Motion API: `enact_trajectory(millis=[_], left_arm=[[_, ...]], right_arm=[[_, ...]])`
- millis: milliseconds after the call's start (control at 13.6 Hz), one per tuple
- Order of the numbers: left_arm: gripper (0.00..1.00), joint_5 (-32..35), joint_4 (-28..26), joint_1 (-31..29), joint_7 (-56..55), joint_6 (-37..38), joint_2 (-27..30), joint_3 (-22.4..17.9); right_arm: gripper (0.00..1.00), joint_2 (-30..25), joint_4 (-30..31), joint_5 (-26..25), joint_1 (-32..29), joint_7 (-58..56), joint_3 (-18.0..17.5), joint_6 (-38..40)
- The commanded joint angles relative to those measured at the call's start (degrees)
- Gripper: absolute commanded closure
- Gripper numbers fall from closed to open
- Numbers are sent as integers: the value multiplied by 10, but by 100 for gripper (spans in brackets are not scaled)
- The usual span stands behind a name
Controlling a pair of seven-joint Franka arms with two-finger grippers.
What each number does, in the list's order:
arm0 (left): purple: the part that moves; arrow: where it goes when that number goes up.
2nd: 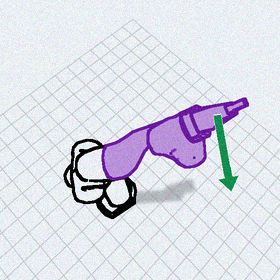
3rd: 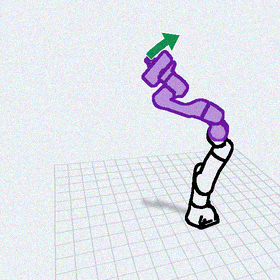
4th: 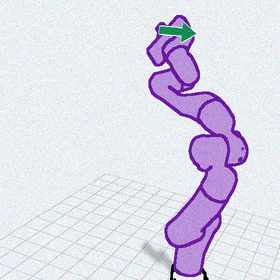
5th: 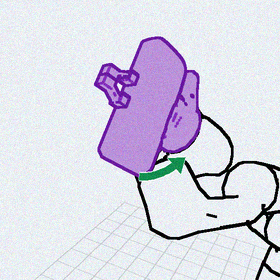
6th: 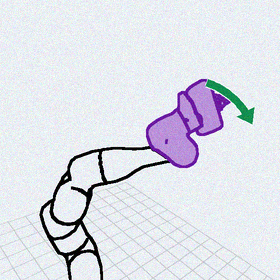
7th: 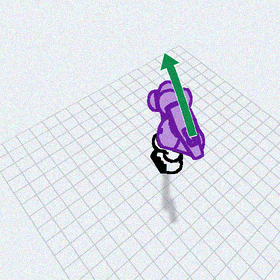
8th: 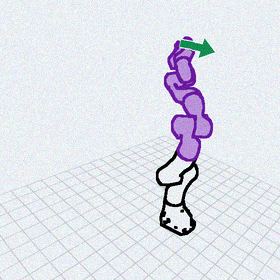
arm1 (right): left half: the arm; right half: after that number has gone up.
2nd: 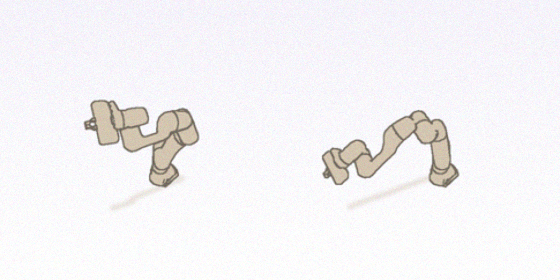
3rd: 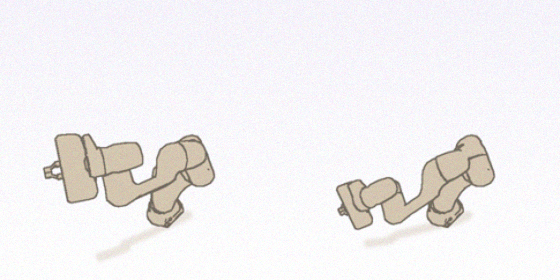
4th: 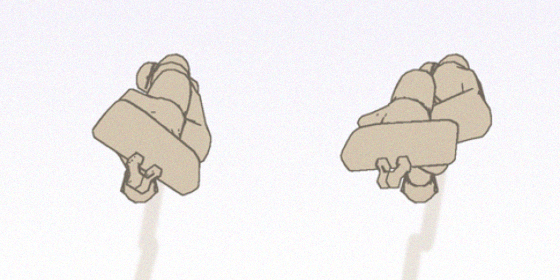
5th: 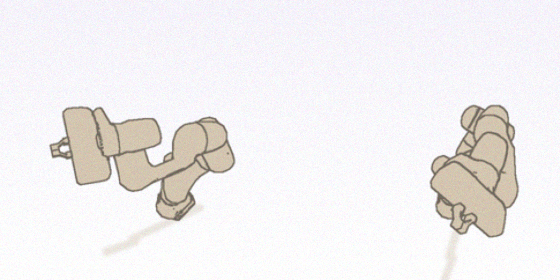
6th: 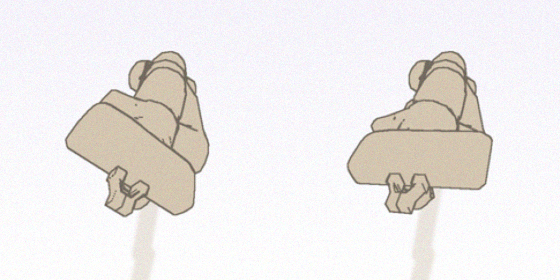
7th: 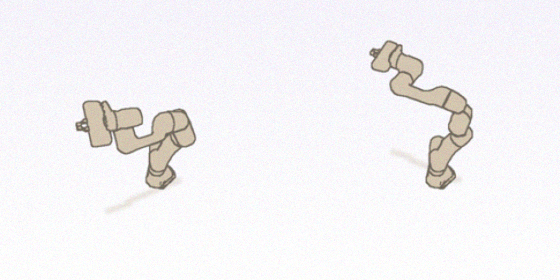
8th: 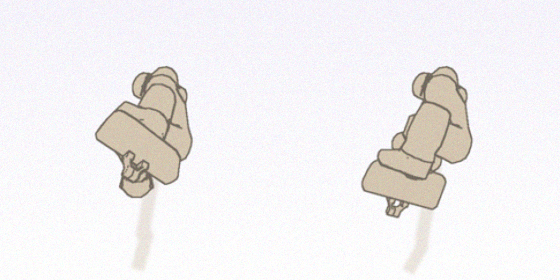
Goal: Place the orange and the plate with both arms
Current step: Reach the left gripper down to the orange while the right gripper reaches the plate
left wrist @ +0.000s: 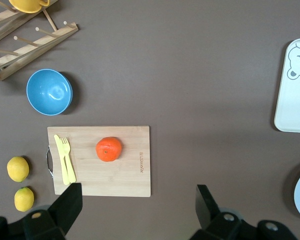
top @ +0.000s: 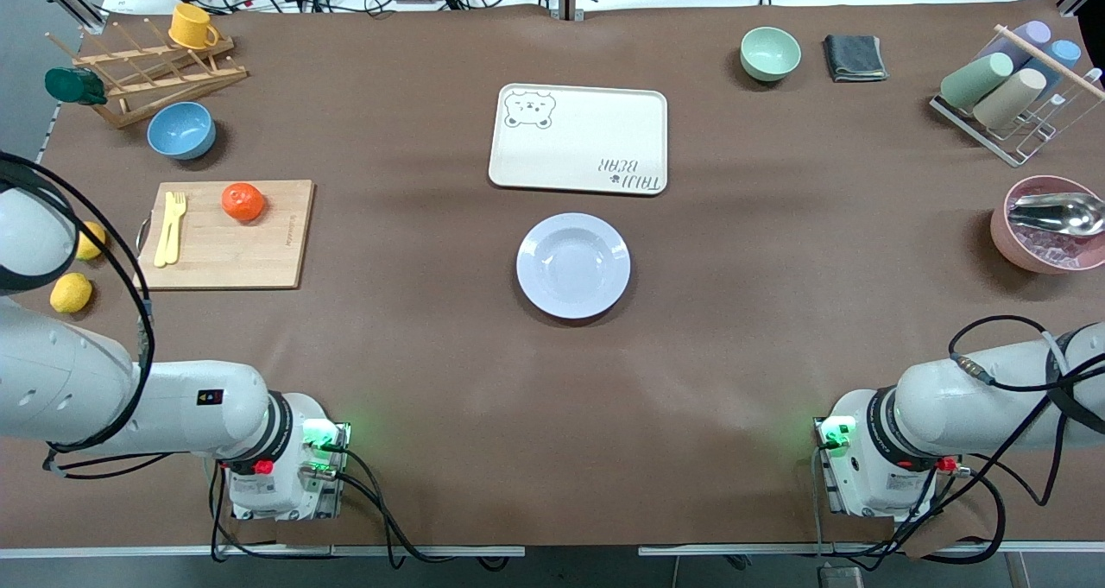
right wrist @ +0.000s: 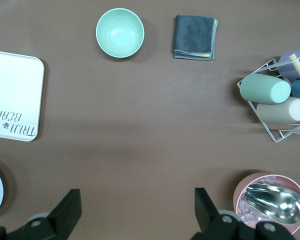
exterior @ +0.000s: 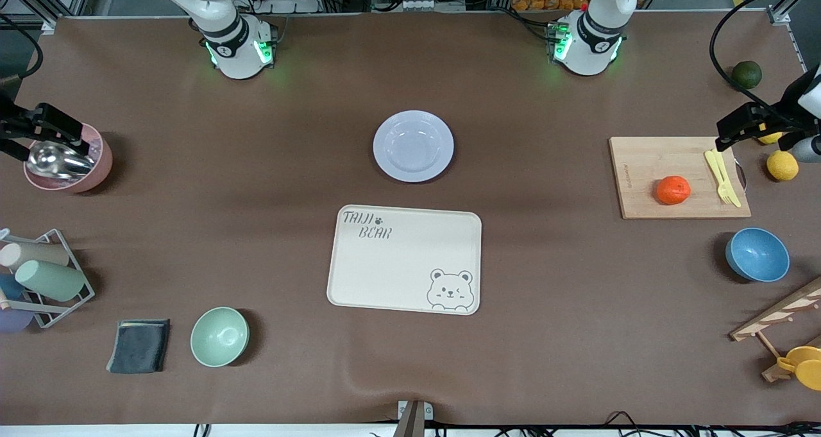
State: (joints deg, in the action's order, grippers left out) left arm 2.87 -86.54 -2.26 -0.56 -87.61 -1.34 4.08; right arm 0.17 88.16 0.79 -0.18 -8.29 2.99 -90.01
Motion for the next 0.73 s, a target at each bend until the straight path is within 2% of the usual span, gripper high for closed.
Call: enact_trajectory(millis=[0,220,366,513,659], left_arm=[[0,-2,8,-2,0,4,0,0],[0,2,8,-5,4,3,-10,-3],[0,1,-14,-27,15,2,-26,-6],[0,4,-67,-38,16,-30,-25,-7],[0,17,-152,-71,17,-119,-10,-6]], right_arm=[[0,-1,-1,-9,-5,7,-4,3],[0,0,0,-9,-3,8,-4,4],[0,0,-1,-8,-1,8,-4,5],[0,4,-1,-9,1,8,-4,3],[0,18,-1,-9,6,5,-5,1]])
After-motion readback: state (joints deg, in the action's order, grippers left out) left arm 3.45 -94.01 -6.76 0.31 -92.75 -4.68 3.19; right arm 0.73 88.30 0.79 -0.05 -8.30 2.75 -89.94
